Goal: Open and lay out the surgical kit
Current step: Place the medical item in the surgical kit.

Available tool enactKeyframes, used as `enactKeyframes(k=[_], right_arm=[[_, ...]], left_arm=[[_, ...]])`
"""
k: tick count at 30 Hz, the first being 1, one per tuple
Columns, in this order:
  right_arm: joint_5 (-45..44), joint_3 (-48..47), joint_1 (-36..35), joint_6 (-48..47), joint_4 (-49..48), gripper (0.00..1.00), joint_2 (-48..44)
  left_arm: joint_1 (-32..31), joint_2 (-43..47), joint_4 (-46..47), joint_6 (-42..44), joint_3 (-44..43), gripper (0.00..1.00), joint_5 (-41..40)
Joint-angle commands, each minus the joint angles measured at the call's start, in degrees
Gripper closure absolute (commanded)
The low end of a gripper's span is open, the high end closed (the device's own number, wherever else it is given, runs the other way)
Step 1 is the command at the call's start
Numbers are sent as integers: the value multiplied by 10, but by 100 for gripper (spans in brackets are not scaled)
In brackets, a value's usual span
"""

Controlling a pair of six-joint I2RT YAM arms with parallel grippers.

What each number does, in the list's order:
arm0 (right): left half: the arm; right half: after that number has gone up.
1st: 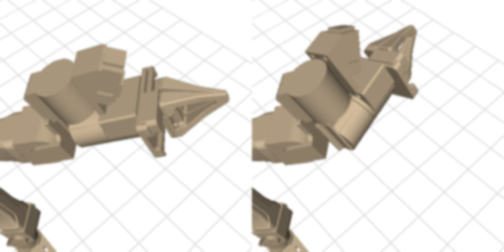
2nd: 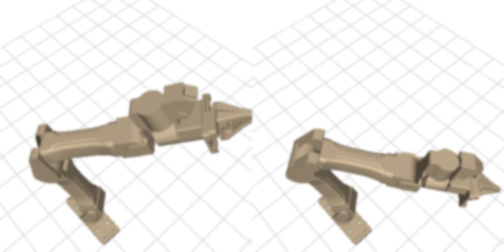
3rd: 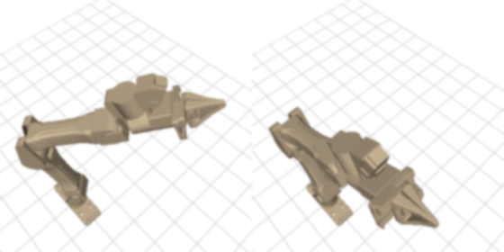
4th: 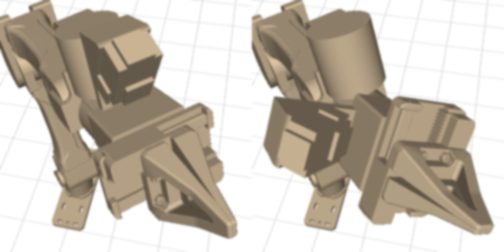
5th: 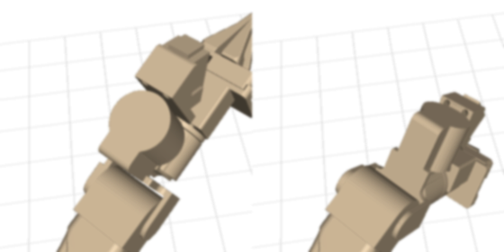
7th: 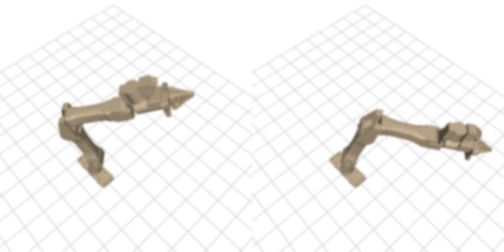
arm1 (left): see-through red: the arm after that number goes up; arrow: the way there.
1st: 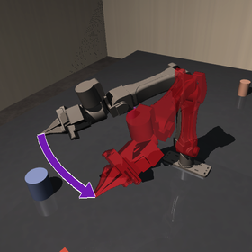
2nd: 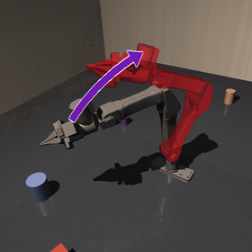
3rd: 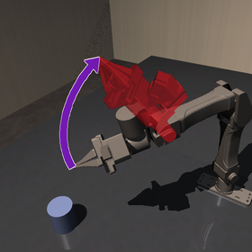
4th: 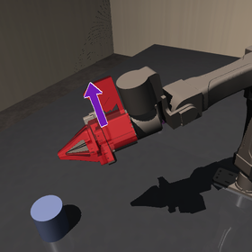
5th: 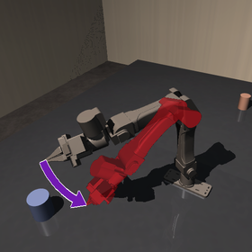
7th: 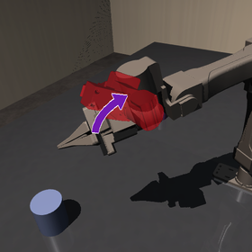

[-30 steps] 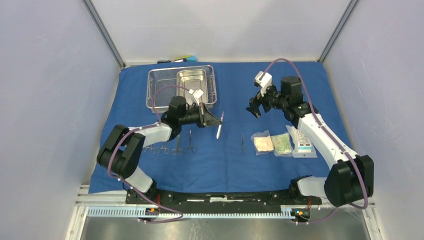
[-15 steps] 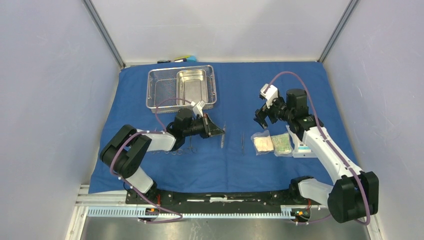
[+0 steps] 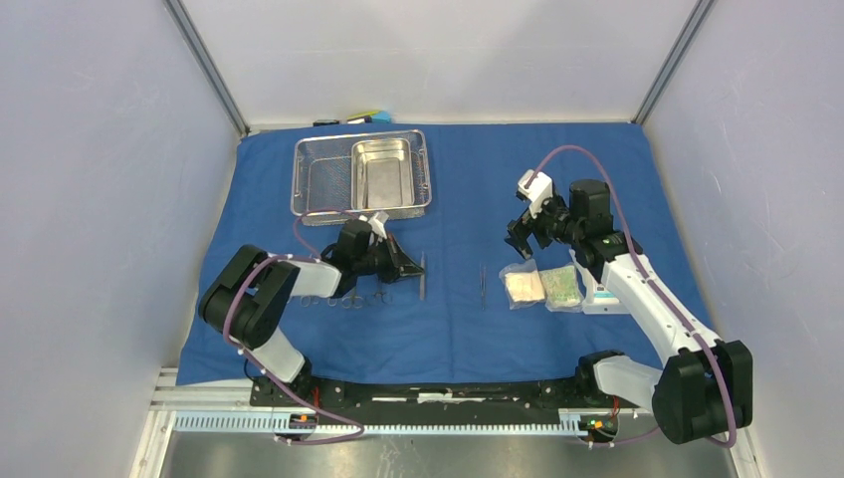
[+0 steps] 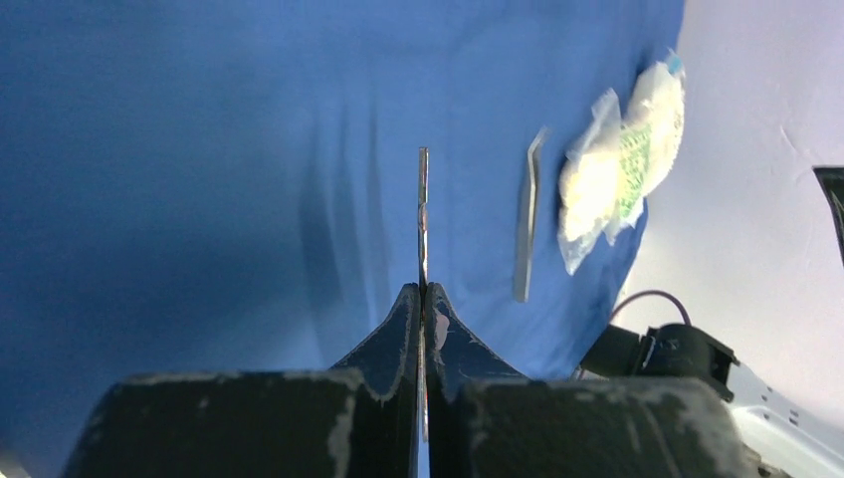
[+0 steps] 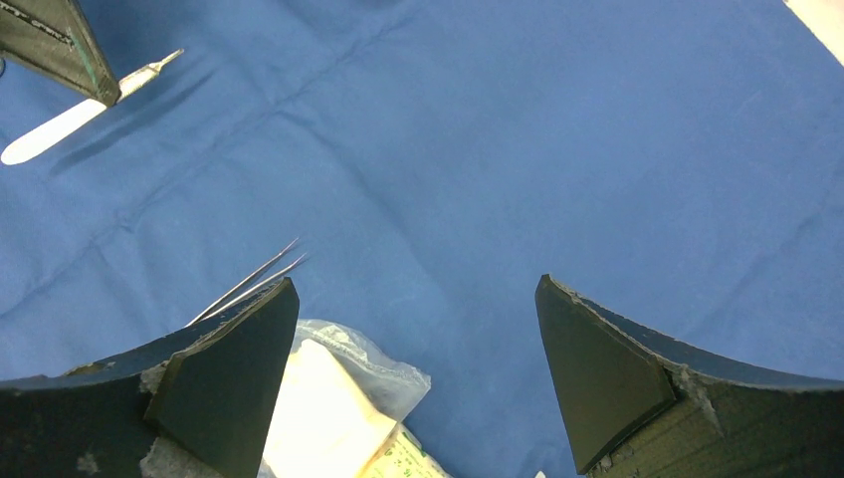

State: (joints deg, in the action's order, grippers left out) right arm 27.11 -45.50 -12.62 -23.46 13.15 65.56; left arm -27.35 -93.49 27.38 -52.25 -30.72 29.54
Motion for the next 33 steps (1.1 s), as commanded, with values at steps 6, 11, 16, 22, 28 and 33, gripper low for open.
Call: enactKeyframes(k=[6, 11, 16, 22, 28, 33], right_arm=[[14, 5, 1, -2, -30, 3, -18], [14, 6, 2, -2, -33, 3, -17], [15, 5, 2, -1, -30, 3, -17], [15, 8, 2, -1, -33, 3, -18], [17, 5, 3, 1, -31, 3, -17], [17, 7, 2, 1, -31, 3, -17]], left_arm=[[19, -3, -42, 54, -5, 98, -16], [21, -4, -53, 58, -9, 98, -14], [23, -7, -55, 59, -9, 98, -17], [23, -6, -55, 52, -11, 98, -15], [21, -9, -63, 52, -12, 97, -23], [20, -14, -82, 59, -20, 93, -34]])
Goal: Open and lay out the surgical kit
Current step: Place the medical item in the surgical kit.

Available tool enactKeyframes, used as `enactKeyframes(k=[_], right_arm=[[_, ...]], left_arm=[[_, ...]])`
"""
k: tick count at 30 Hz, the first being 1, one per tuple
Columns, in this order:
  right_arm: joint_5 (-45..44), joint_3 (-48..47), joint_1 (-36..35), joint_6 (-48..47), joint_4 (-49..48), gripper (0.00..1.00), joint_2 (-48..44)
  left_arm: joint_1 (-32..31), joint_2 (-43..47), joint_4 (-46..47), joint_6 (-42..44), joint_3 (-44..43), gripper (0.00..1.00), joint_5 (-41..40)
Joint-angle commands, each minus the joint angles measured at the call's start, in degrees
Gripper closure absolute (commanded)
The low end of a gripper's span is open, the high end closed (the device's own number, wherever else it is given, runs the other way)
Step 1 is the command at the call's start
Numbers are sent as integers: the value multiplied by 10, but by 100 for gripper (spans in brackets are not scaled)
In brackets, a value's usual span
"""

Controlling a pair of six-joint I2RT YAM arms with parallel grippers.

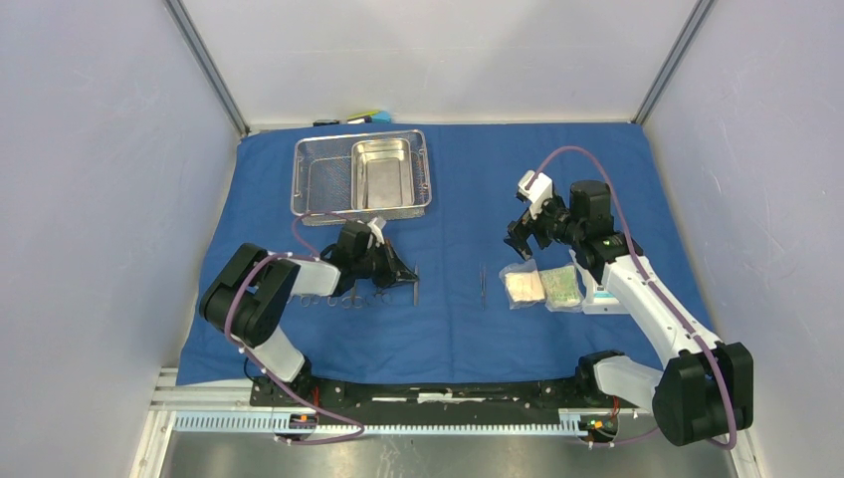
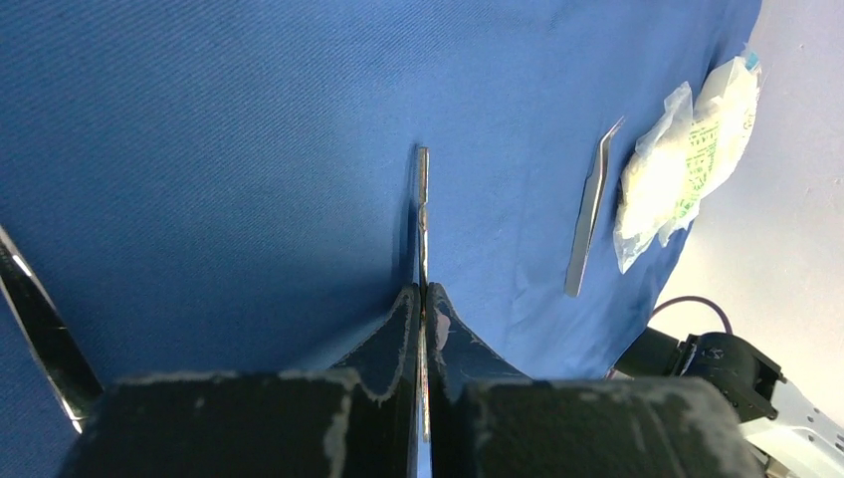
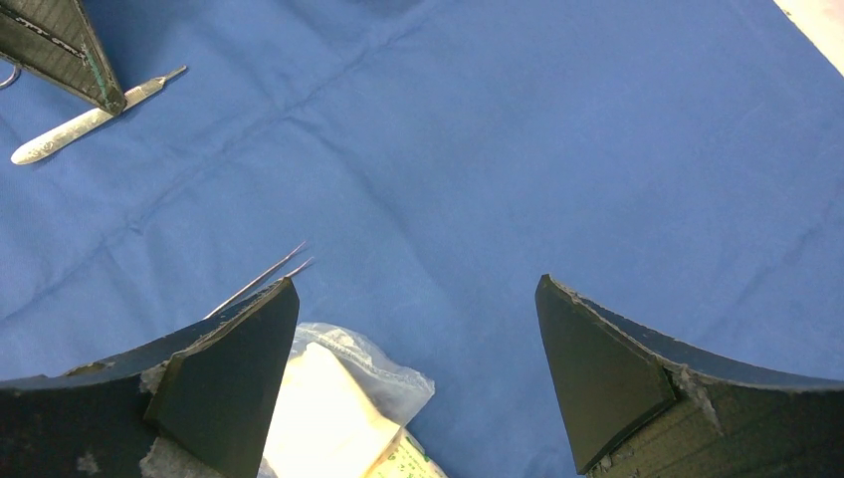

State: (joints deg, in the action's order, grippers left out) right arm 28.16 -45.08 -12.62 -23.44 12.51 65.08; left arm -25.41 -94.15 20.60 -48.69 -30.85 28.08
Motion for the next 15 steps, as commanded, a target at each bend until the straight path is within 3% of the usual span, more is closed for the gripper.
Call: enactKeyframes(k=[1, 15], right_arm=[[7, 3, 3, 1, -25, 3, -13], [9, 6, 2, 2, -27, 3, -11]], left_arm=[[1, -9, -17, 24, -19, 92, -21], [1, 2, -50, 43, -37, 69, -26]])
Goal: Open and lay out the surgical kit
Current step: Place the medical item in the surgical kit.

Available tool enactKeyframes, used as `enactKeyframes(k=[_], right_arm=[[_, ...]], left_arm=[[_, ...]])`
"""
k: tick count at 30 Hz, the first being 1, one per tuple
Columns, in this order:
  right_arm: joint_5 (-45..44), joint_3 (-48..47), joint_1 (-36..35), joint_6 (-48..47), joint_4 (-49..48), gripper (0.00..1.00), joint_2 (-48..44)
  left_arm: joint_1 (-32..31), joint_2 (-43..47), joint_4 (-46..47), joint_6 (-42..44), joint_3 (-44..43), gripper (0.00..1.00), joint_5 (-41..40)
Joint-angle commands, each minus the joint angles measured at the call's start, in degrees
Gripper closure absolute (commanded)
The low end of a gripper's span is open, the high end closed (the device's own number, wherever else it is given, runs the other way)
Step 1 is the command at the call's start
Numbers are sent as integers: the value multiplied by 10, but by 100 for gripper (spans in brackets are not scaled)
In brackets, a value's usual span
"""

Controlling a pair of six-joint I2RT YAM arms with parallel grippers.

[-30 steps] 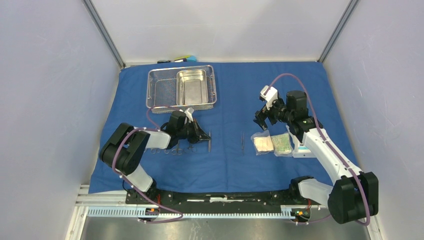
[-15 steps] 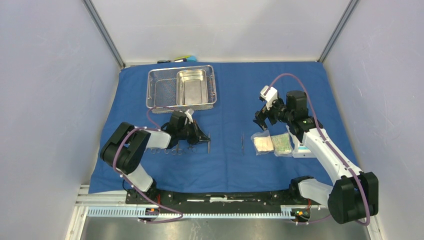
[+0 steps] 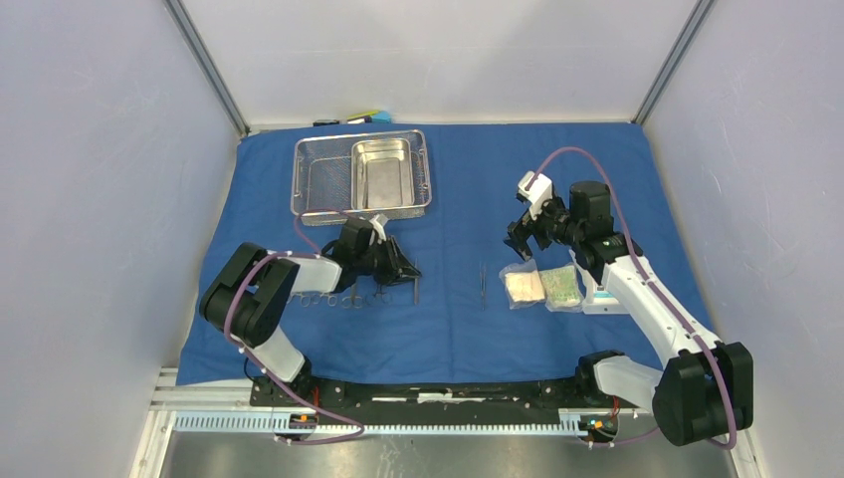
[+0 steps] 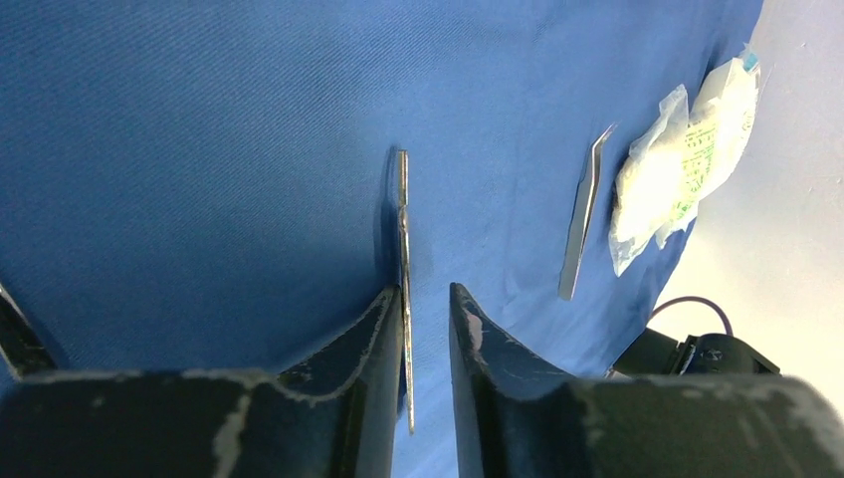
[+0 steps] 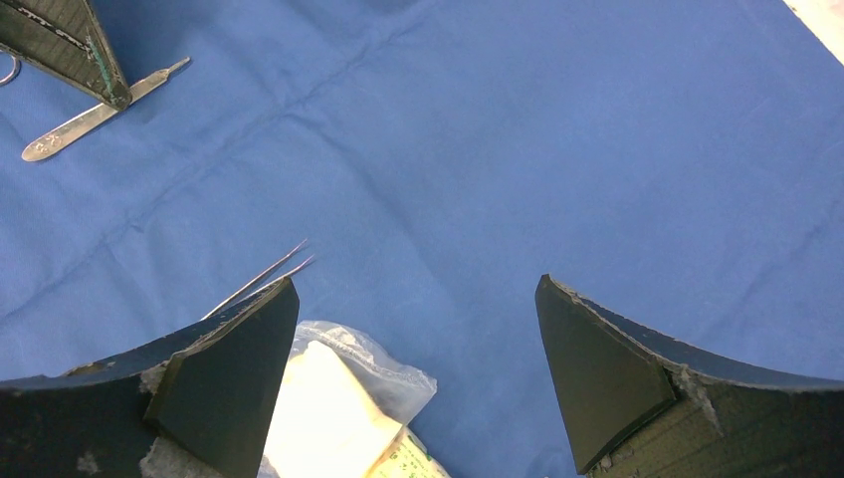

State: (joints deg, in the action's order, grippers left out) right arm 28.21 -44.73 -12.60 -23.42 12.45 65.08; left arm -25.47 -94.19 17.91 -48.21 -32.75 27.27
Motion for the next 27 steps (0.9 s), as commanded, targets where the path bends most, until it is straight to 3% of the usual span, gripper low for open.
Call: enactKeyframes(k=[1, 14, 27], right_arm=[[9, 2, 2, 2, -26, 3, -11], [11, 1, 2, 3, -22, 3, -17], [13, 7, 4, 5, -23, 3, -26]], left_arm=[[2, 3, -29, 41, -21, 67, -21], [2, 10, -81, 59, -43, 46, -38], [-15, 14, -120, 79, -62, 42, -51]])
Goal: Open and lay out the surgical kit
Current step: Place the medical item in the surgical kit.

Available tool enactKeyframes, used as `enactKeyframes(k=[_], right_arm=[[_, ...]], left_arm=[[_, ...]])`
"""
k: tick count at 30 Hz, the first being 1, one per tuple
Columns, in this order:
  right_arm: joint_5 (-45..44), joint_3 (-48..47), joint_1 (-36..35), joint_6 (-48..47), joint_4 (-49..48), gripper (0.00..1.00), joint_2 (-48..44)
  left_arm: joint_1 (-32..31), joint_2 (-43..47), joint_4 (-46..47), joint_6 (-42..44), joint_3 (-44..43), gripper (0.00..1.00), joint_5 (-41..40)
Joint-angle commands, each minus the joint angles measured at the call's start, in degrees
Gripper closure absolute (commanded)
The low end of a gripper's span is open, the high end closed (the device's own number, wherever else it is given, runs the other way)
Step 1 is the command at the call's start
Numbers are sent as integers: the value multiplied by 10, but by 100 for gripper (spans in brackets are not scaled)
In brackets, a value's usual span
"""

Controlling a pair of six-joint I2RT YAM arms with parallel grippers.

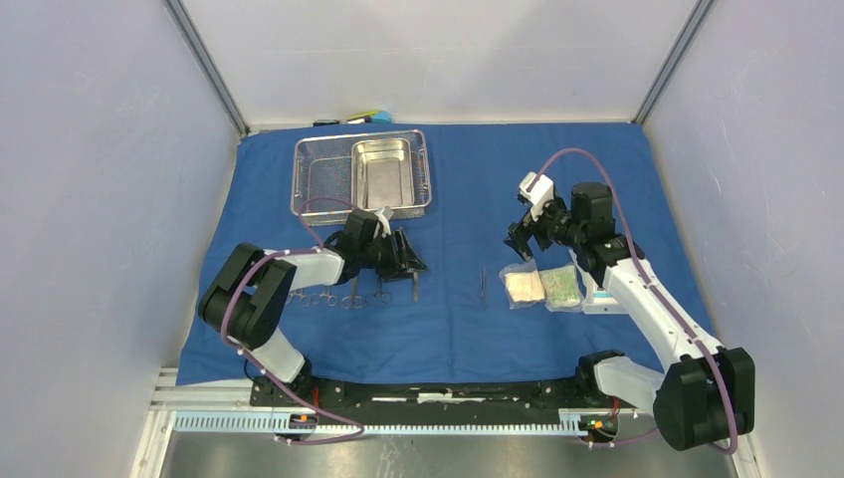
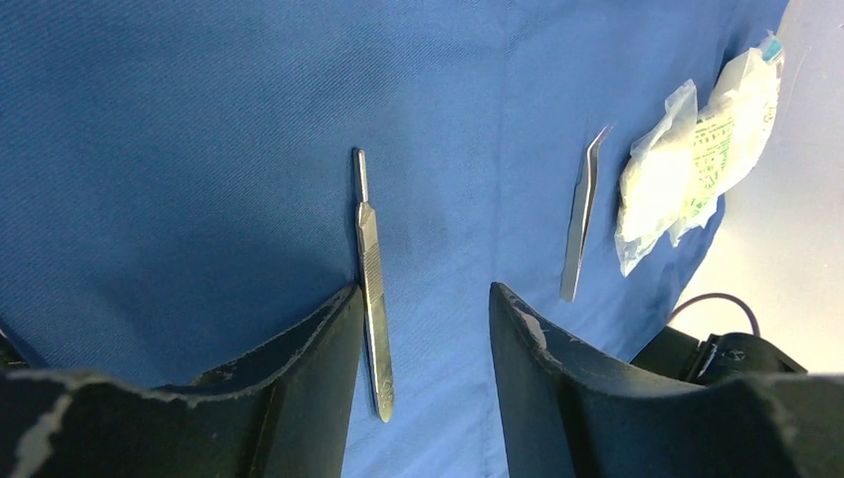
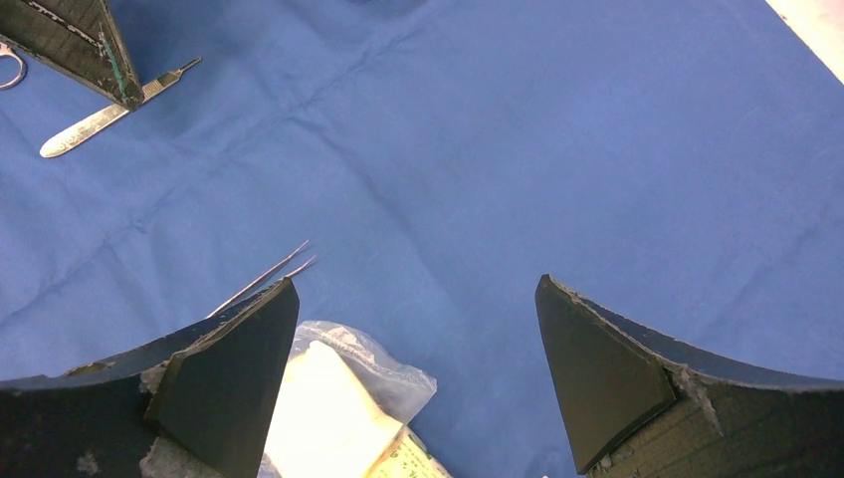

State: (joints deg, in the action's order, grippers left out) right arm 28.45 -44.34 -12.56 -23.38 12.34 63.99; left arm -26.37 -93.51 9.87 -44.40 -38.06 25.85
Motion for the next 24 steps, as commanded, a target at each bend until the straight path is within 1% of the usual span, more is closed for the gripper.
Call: enactKeyframes(k=[1, 13, 24], right_arm=[[10, 4, 3, 4, -22, 3, -16], [14, 2, 5, 6, -23, 3, -12], [13, 1, 6, 5, -22, 3, -11]], left_arm=[[-5, 6, -41, 40, -9, 42, -38], [-12, 9, -55, 35, -11, 41, -41], [-13, 13, -89, 18, -18, 40, -48]])
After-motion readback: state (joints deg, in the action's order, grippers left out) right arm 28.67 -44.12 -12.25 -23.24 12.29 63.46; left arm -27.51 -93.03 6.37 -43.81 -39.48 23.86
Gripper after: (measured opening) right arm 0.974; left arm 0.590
